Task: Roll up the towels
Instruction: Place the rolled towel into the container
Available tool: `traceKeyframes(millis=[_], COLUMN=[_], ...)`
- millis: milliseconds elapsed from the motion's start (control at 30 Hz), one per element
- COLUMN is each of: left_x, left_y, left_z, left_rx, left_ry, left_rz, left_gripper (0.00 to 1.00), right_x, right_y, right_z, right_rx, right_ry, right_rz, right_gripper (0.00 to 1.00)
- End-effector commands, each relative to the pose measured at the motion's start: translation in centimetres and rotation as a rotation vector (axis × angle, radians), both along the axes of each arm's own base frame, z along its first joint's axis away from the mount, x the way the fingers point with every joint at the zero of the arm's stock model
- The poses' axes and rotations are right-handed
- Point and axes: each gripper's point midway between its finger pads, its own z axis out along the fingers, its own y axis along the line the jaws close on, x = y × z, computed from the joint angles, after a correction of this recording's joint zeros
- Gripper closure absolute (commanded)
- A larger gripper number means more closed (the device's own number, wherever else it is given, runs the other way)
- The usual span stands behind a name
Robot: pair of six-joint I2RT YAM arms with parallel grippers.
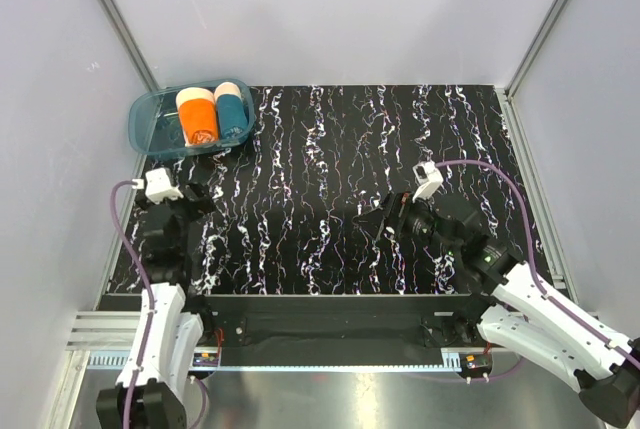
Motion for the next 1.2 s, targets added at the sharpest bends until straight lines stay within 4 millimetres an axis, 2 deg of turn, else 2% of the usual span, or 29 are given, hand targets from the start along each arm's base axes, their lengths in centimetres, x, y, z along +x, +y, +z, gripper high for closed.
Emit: traceKeyframes(millis=[0, 33, 100, 133, 167, 200, 233, 267, 367, 433, 467, 533, 700, 733, 767, 833, 900, 1000, 1033, 1067, 1167], left_x=[0.4, 0.6, 0.8, 1.2, 1.6, 1.4, 1.7, 1.7, 1.5, 1.7, 1.9, 2.5, 4.3, 4.5, 4.8, 4.7, 5.1, 5.8, 6.4, 6.4, 6.7], left_y=[1.0, 0.9, 0.3, 0.0, -0.7, -0.5, -0.8, -1.2, -1.1, -1.5, -1.7, -1.9, -2.1, -2.1, -1.9, -2.1, -2.2, -0.9, -0.9, -0.5, -0.6], left_z=[0.3, 0.6, -0.9, -0.7, -1.9, -3.0, -2.3, -3.1, -3.5, -2.4, -2.8, -1.9, -2.8, -1.9, -3.4, -3.4, -3.2, -4.6, -5.0, -4.8, -4.7], left_rx=[-0.015, -0.012, 0.023, 0.035, 0.048, 0.064, 0.059, 0.062, 0.063, 0.103, 0.125, 0.16, 0.267, 0.263, 0.275, 0.281, 0.261, 0.25, 0.241, 0.221, 0.217], left_ry=[-0.085, -0.111, -0.079, -0.09, -0.057, -0.037, -0.091, -0.085, -0.142, -0.189, -0.18, -0.199, -0.143, -0.193, -0.162, -0.187, -0.181, -0.123, -0.09, -0.086, -0.09], left_rz=[0.12, 0.134, 0.138, 0.134, 0.112, 0.134, 0.13, 0.123, 0.146, 0.124, 0.112, 0.095, 0.064, 0.071, 0.065, 0.045, 0.027, 0.065, 0.071, 0.07, 0.057], left_gripper=[0.01, 0.01, 0.01, 0.01, 0.01, 0.01, 0.01, 0.01, 0.01, 0.01, 0.01, 0.01, 0.01, 0.01, 0.01, 0.01, 0.01, 0.01, 0.01, 0.01, 0.01], right_x=[0.5, 0.3, 0.0, 0.0, -0.1, -0.1, -0.1, -0.1, -0.3, -0.5, -0.6, -0.5, 0.2, 0.3, 0.4, 0.7, 1.2, 2.5, 2.9, 3.9, 5.8], right_y=[0.4, 0.4, 0.6, 0.6, 0.5, 0.3, 0.1, -0.2, -0.7, -0.9, -1.0, -1.1, -1.1, -0.9, -0.5, -0.2, 0.0, 0.0, 0.0, -0.6, -2.0], right_z=[1.6, 1.3, 1.3, 1.1, 1.3, 1.0, 1.1, 1.1, 1.6, 1.4, 1.5, 1.0, 0.3, 0.4, 0.0, 0.3, -0.5, -1.2, -0.6, -1.3, -1.4], right_rx=[0.031, 0.031, 0.033, 0.025, 0.015, -0.005, -0.022, -0.036, -0.05, -0.055, -0.051, -0.052, -0.068, -0.068, -0.08, -0.094, -0.128, -0.182, -0.191, -0.233, -0.313], right_ry=[-0.097, -0.098, -0.113, -0.12, -0.139, -0.138, -0.156, -0.162, -0.206, -0.216, -0.232, -0.232, -0.218, -0.216, -0.202, -0.198, -0.181, -0.166, -0.178, -0.17, -0.18], right_rz=[0.014, 0.023, 0.046, 0.052, 0.06, 0.058, 0.061, 0.055, 0.059, 0.062, 0.063, 0.054, 0.031, 0.034, 0.045, 0.052, 0.053, 0.02, 0.008, -0.042, -0.146], right_gripper=[0.0, 0.0, 0.0, 0.0, 0.0, 0.0, 0.0, 0.0, 0.0, 0.0, 0.0, 0.0, 0.0, 0.0, 0.0, 0.01, 0.0, 0.0, 0.0, 0.0, 0.0])
